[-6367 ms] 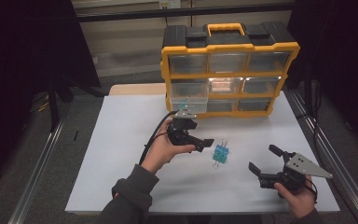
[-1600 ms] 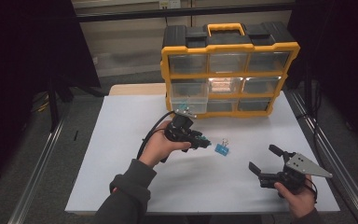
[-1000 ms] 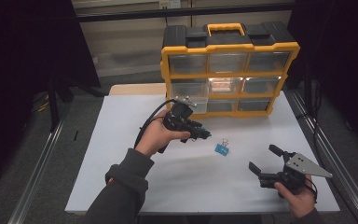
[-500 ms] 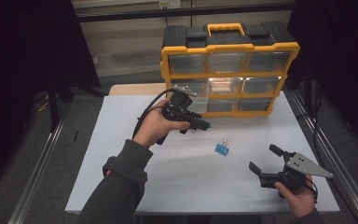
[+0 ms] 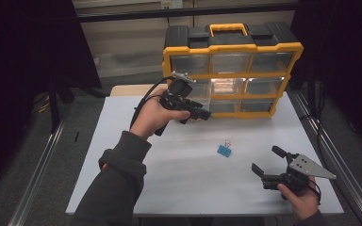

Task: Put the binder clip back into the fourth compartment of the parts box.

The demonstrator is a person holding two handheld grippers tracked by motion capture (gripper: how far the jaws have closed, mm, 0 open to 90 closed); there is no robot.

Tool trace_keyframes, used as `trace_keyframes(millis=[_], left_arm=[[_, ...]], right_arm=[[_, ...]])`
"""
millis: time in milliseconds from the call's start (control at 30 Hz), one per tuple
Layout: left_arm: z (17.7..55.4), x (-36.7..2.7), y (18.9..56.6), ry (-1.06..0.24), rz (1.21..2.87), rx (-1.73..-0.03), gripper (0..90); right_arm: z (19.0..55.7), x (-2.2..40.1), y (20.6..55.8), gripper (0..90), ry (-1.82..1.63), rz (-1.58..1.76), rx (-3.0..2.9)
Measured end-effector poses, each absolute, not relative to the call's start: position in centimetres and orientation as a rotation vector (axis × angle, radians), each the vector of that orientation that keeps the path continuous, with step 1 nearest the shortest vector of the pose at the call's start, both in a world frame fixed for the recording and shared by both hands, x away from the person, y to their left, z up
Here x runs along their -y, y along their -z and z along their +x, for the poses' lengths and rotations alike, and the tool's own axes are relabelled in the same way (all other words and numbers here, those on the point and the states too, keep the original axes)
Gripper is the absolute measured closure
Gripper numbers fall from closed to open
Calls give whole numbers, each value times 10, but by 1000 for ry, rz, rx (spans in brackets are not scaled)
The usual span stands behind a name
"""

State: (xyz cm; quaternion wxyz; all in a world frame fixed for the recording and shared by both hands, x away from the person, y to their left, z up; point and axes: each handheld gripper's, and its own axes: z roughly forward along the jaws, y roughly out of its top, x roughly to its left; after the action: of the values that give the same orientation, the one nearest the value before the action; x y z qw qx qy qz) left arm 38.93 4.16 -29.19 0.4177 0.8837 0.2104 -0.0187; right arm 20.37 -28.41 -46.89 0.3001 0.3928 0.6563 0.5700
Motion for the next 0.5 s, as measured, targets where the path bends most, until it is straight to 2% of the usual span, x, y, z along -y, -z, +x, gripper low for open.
trace_keyframes(millis=[500], left_arm=[[416, -46, 273, -12, 2206, -577, 501]], right_arm=[[204, 285, 469, 6, -1514, 1049, -1732]])
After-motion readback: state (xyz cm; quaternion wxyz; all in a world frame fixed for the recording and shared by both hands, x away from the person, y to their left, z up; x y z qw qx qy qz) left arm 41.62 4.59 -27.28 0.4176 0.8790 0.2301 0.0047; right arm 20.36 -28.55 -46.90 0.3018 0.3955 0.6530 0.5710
